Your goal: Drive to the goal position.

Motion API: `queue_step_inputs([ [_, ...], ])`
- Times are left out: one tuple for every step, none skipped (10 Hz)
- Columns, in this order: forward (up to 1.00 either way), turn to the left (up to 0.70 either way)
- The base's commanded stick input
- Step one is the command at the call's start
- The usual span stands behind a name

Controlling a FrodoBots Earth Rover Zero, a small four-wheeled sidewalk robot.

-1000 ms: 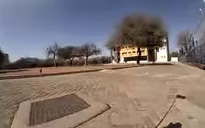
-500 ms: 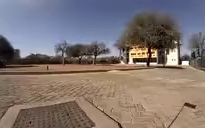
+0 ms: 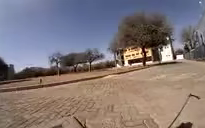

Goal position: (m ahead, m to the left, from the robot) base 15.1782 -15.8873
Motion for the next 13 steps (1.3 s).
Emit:
queue_step_inputs([
  [1.0, -0.27],
  [1.0, -0.27],
  [1.0, -0.27],
  [1.0, -0.27],
  [1.0, -0.27],
  [1.0, -0.27],
  [1.0, -0.27],
  [1.0, -0.27],
  [1.0, -0.27],
  [1.0, -0.27],
  [1.0, -0.27],
  [1.0, -0.27],
  [1.0, -0.27],
])
